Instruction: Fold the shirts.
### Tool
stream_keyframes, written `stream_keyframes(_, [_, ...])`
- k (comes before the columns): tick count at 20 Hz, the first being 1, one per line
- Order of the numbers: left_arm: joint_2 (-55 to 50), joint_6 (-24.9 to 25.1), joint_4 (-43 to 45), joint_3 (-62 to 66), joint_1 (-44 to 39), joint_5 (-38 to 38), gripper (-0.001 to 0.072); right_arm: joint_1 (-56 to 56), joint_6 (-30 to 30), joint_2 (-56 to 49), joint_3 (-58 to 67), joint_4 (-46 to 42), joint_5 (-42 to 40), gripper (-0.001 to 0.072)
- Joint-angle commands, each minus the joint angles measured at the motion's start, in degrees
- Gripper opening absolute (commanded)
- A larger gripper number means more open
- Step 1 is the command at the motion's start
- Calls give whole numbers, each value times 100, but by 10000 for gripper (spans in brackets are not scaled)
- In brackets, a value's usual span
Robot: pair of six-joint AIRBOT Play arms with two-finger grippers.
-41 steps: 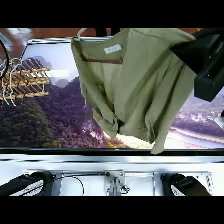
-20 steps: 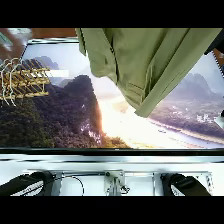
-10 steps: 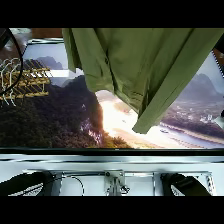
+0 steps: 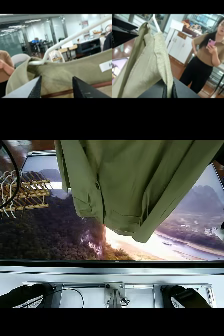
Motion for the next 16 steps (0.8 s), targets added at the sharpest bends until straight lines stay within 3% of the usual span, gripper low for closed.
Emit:
stream_keyframes(1, [42, -1585, 1895, -2, 101, -286, 483, 4, -7, 2, 2, 72, 2, 70])
stream_keyframes(4, [-42, -2291, 2721, -2, 201, -278, 482, 4, -9, 2, 2, 125, 7, 70])
stream_keyframes(6, [-160, -2448, 2802, 0, 238, -238, 482, 4, -9, 2, 2, 181, 9, 70])
stream_keyframes(9, [-356, -3075, 2752, 0, 164, 96, 482, 4, -7, 2, 2, 254, 26, 70])
stream_keyframes(16, [-345, -3202, 2715, 2, -269, 348, 479, 4, -4, -70, 2, 254, 101, 70])
